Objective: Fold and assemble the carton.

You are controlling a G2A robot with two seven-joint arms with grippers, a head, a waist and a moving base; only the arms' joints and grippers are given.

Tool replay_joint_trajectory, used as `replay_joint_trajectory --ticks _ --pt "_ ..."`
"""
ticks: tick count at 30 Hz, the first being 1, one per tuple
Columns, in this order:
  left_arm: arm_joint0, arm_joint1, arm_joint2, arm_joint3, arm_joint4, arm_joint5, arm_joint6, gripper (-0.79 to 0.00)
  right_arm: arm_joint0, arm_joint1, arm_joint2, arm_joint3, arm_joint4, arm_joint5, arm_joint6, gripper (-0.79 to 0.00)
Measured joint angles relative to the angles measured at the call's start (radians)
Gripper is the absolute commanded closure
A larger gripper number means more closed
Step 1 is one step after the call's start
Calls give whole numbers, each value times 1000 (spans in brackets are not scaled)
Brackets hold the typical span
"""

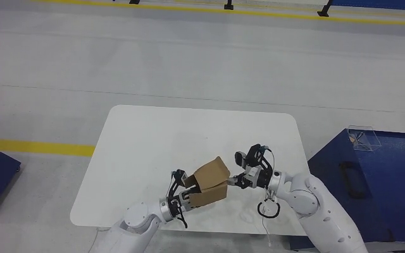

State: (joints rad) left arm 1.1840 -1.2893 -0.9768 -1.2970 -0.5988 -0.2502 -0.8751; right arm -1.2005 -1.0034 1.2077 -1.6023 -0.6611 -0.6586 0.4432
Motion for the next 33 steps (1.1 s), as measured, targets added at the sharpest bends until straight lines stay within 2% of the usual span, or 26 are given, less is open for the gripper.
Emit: replay_joint_trajectory --ticks 8,14,25,29,33 --pt "12 2 -11 -9 -10 1 -14 0 -24 6 55 6 -19 53 -35 -785" --pt "19 3 -16 -13 -6 -1 -20 0 -20 0 10 11 -17 48 6 -785" --pt "31 4 -20 -15 4 -6 -22 0 -11 -10 -26 6 -11 44 -22 -785" --pt "35 5 -26 -15 -1 -16 -26 0 -19 -6 17 24 4 53 -65 -785" --pt "37 6 -33 -12 -8 -29 -36 0 -46 6 118 35 1 76 -142 -785"
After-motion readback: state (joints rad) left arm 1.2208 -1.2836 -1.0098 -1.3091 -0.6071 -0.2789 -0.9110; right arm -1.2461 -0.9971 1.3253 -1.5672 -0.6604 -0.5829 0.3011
